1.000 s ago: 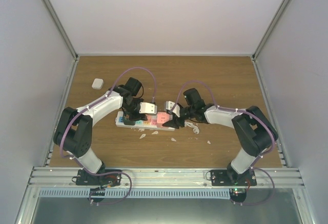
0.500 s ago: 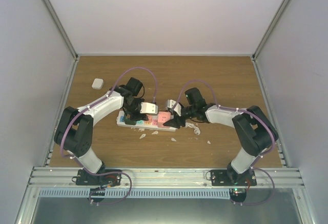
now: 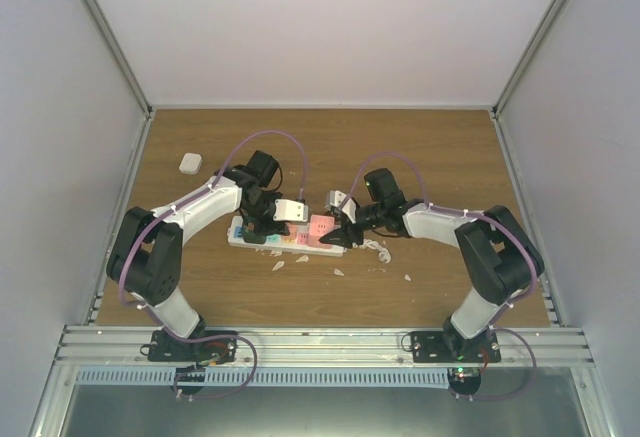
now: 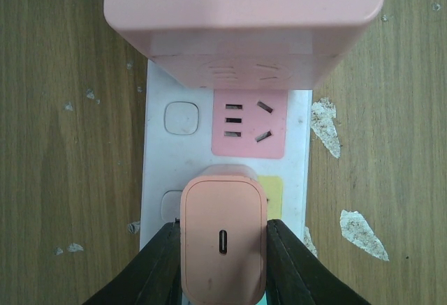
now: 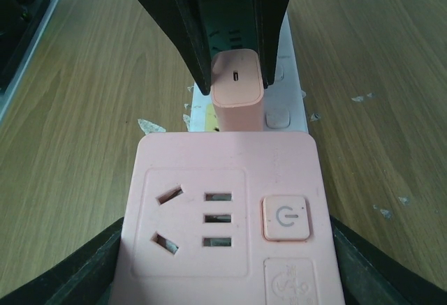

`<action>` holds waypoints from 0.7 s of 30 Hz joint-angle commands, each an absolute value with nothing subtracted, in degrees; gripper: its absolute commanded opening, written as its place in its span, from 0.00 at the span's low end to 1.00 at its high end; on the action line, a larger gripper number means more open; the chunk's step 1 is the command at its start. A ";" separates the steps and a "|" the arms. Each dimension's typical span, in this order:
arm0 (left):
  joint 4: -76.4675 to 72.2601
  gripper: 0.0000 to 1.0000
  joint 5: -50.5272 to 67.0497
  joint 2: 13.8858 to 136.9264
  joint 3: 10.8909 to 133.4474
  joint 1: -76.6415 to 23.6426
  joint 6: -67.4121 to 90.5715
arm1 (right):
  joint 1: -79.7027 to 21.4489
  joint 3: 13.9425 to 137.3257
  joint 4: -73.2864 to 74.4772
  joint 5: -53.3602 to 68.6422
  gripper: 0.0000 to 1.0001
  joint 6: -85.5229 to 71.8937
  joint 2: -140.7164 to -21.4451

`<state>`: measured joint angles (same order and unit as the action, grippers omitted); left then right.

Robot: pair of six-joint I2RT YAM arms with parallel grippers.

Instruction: Pull the plug off the socket

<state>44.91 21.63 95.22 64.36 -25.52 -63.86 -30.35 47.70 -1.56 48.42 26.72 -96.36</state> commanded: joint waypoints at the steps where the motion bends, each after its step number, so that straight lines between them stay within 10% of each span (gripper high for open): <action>1: 43.66 0.17 15.84 100.81 61.14 -26.64 -63.46 | -30.58 48.34 -4.66 52.55 0.24 27.53 -93.10; 21: 44.51 0.27 18.37 100.47 63.79 -26.10 -62.09 | -28.16 49.60 -3.24 55.66 0.24 24.93 -92.33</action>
